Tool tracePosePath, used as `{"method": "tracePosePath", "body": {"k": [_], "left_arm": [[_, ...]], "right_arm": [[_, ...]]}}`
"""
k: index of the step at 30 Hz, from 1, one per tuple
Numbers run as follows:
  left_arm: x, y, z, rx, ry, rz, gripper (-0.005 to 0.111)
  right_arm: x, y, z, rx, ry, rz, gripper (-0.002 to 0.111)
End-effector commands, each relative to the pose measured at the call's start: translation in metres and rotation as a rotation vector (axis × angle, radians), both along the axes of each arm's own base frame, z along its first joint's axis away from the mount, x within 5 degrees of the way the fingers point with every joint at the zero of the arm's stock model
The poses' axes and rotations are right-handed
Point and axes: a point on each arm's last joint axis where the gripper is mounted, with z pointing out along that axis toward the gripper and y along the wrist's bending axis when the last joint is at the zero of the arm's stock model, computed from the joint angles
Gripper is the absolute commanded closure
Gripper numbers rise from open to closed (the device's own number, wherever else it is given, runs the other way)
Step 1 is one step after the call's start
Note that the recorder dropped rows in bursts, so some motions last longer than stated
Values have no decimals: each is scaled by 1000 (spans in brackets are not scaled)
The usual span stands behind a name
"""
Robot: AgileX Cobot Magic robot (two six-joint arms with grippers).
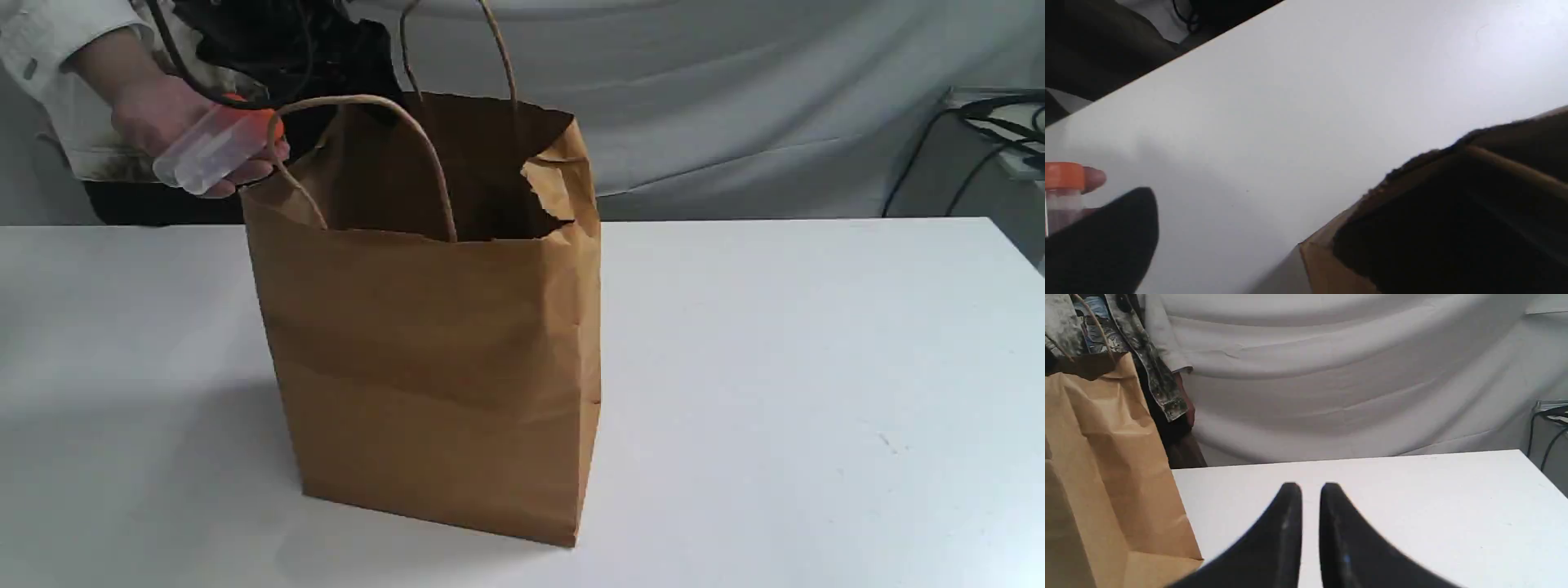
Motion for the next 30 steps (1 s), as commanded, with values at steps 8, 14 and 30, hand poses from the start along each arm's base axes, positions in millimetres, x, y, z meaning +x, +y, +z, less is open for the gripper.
{"method": "tracePosePath", "body": {"k": [8, 14, 30], "left_arm": [[14, -4, -36, -80, 153, 194, 40], [10, -4, -23, -152, 178, 314, 107], [-5, -14, 3, -306, 236, 468, 107]], "right_arm": [[0, 0, -1, -1, 1, 3, 99], [0, 0, -1, 1, -1, 3, 99], [-1, -3, 10, 318, -97, -8, 99]]}}
